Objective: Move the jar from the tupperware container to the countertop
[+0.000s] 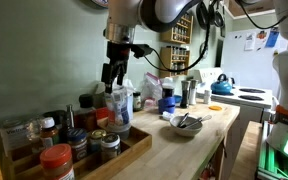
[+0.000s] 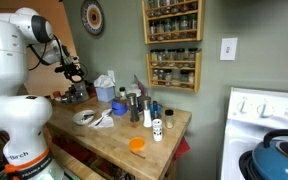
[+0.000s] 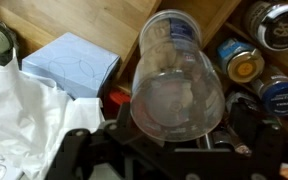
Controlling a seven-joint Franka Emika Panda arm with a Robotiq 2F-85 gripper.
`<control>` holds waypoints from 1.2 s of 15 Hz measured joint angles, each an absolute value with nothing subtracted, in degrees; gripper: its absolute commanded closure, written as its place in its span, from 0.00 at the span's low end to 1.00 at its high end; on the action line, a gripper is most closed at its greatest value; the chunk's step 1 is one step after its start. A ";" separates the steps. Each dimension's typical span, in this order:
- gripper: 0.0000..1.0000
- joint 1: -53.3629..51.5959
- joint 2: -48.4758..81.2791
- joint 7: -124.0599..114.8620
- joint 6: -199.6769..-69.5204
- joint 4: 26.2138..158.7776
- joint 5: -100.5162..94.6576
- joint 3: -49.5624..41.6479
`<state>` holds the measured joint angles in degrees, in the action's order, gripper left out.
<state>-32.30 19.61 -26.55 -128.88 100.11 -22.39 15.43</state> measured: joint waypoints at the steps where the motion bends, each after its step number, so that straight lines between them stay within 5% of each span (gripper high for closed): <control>1: 0.00 -32.35 19.88 -26.57 -128.86 100.08 -22.39 15.39; 5: 0.00 -32.39 21.03 -26.57 -128.38 99.65 -22.39 15.03; 6: 0.08 -32.41 21.30 -26.57 -128.18 99.49 -22.39 14.92; 7: 0.27 -32.43 21.57 -26.57 -127.98 99.29 -22.39 14.85; 8: 0.33 -32.48 21.83 -26.57 -127.89 99.13 -22.39 14.78; 18: 0.38 -32.95 20.74 -26.75 -124.47 95.84 -22.39 14.07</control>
